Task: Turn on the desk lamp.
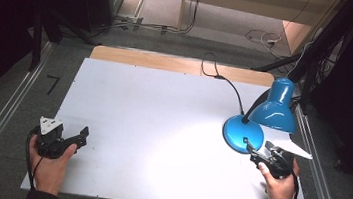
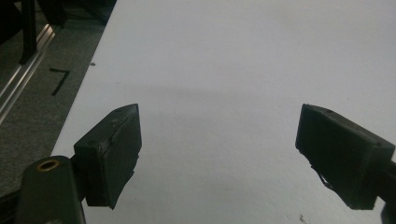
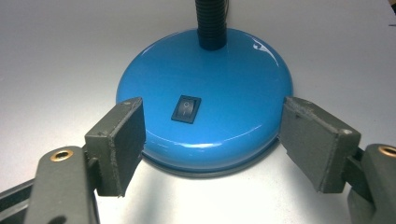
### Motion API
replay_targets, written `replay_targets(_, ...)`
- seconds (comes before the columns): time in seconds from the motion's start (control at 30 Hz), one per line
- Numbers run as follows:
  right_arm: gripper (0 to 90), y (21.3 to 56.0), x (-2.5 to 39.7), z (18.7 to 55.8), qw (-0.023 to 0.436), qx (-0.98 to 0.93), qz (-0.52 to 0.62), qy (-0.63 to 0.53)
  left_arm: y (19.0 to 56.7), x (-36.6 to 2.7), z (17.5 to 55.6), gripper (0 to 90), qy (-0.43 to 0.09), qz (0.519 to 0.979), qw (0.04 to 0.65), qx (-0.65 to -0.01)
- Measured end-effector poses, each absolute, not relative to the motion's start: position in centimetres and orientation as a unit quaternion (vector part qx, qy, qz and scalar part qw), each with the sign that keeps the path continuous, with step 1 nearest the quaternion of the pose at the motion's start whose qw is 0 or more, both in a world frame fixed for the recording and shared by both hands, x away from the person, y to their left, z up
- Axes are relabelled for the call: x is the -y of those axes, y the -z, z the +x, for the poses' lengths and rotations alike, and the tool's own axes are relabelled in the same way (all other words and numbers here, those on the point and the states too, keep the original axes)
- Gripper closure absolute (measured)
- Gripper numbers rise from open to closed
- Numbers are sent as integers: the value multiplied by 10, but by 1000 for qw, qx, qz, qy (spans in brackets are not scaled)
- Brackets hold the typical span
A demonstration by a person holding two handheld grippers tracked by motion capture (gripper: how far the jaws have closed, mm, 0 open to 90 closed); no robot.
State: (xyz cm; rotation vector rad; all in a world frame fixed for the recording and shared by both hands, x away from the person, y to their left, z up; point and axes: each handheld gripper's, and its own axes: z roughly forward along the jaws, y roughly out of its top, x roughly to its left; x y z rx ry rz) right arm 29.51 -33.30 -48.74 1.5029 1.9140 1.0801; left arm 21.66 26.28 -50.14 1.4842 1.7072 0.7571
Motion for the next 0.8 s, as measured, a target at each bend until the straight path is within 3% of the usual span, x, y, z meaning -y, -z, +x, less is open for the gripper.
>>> replay_targets(0.8, 218, 486, 337, 281, 239, -703, 545, -389, 500, -265, 214, 152, -295, 576, 371, -666)
